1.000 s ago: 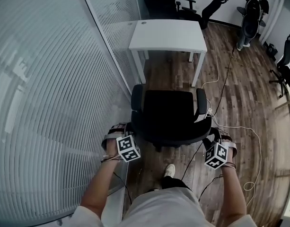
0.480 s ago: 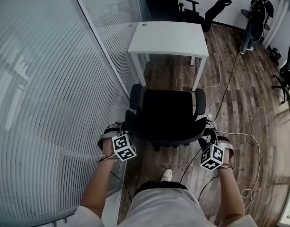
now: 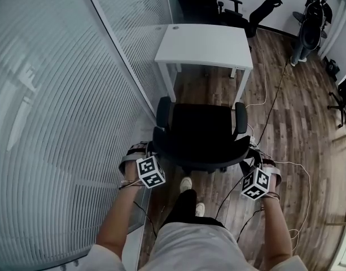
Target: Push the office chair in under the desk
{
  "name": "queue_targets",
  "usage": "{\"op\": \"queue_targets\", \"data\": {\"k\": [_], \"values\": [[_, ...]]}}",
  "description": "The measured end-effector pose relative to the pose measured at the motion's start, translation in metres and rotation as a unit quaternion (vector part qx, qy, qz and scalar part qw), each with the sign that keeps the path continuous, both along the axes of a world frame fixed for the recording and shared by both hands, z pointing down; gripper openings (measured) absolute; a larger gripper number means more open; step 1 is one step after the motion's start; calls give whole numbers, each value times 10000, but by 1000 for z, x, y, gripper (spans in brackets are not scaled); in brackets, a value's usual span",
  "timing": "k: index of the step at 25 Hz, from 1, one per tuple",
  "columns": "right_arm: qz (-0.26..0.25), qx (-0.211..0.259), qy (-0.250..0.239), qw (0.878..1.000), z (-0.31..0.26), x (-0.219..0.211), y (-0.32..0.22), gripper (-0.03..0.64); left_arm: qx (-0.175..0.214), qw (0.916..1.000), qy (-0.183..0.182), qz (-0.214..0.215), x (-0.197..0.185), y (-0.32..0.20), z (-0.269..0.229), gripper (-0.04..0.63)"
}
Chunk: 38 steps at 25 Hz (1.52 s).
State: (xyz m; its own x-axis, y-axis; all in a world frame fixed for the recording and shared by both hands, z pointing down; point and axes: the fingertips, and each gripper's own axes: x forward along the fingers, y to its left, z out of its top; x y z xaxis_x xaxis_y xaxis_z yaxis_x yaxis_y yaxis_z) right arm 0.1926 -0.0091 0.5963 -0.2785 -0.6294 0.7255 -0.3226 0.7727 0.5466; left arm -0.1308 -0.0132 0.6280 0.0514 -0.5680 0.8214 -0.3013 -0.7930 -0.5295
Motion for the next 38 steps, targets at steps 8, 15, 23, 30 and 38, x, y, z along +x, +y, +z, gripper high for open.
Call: {"op": "queue_targets", "data": {"k": [8,15,23,30,38], "values": [[-33,-14,2,10000,-2,-3,-32,192,-105,9999,-110,-61,-5,-32,2,204],[37,-22,38,10000,-6,-4,-64,192,-89,9999,-73,48,-6,-66,-3,204],[85,-10,68,9999,-6,-7,-99,193,-59,9997,-38,226,-8,-105,-5,204],[298,-66,116,9995,-6,-4,-129,193,-43,9992,-6,387,-5,-140,-6,203],[434,-110,208,9988,-4,-12,-166,193,-50,9988,20,477,-12,-180,-4,203]]}}
